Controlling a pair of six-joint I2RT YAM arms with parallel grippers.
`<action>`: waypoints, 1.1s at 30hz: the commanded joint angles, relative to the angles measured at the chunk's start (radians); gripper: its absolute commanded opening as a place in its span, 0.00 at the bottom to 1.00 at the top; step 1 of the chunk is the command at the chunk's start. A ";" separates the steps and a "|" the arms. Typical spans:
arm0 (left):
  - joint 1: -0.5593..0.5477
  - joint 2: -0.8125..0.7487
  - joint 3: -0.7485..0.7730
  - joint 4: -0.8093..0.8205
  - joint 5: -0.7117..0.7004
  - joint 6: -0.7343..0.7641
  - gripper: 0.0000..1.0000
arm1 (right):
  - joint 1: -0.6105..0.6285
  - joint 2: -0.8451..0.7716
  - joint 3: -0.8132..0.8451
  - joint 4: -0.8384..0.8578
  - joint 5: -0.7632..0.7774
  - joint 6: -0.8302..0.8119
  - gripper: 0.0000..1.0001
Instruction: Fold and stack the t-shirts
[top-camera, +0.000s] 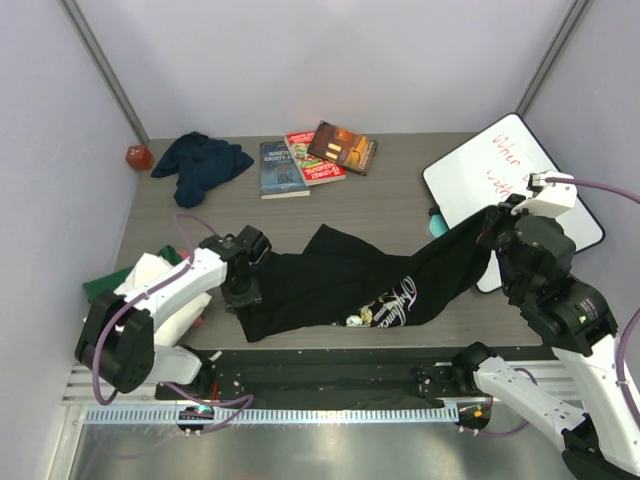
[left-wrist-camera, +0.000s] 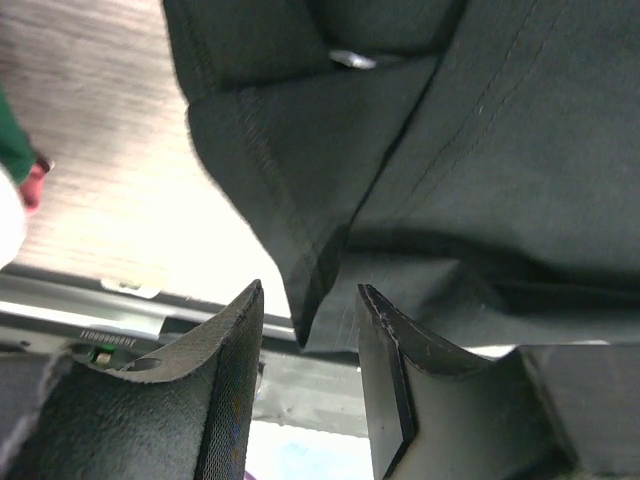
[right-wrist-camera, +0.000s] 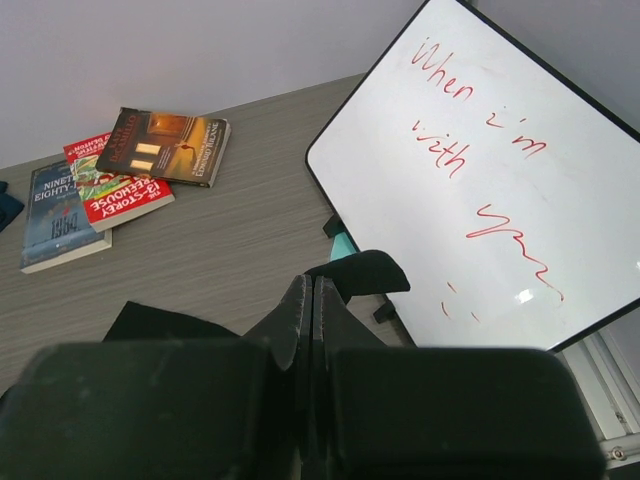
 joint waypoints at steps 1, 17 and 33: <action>0.004 0.029 -0.019 0.093 0.009 0.006 0.43 | -0.001 -0.002 -0.004 0.050 0.023 -0.008 0.01; 0.004 0.073 -0.063 0.188 0.073 0.001 0.39 | -0.001 0.001 -0.010 0.050 0.025 -0.008 0.01; 0.004 0.055 -0.028 0.144 0.033 0.020 0.00 | -0.001 0.006 -0.009 0.050 0.014 0.001 0.01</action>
